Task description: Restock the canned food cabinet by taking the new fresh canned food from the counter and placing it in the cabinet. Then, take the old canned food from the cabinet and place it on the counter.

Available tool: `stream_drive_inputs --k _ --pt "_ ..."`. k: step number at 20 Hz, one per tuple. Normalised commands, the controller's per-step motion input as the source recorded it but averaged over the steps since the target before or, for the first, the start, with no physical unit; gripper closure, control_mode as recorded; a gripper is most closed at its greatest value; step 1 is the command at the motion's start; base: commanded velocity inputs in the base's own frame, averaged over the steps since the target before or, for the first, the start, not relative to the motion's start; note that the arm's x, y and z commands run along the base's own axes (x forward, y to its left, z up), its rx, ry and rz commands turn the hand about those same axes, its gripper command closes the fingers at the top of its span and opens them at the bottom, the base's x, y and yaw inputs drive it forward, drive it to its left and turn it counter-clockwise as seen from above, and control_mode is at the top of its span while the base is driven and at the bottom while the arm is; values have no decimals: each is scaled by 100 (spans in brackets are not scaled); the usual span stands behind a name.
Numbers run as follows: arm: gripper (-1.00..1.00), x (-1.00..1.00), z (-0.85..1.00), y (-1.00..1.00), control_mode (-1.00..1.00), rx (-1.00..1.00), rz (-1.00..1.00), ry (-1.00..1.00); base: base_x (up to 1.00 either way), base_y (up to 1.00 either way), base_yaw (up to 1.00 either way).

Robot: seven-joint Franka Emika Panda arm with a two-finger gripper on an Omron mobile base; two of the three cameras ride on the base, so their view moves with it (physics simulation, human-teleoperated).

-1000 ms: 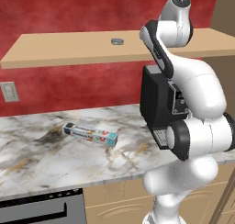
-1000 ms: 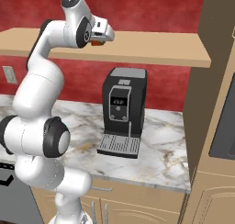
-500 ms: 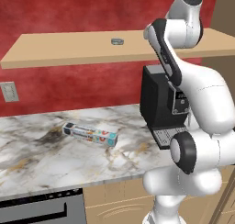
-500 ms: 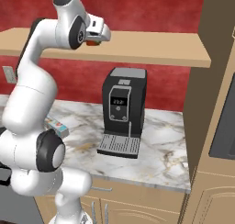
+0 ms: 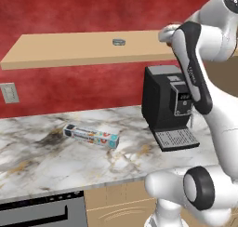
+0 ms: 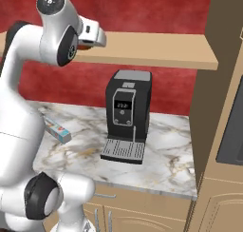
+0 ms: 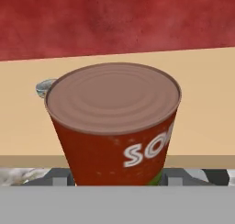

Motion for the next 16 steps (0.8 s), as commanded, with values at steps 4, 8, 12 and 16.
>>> stream_drive_inputs --k 4,8,12,16 --pt "100 -100 2 37 -100 -1 22 2 0 0 0" --pt "100 -100 -27 84 -100 -9 31 7 0 0 0" --pt "100 -100 -77 97 -100 -11 34 3 0 0 0" --pt "100 -96 -100 100 -100 -10 41 8 0 0 0"
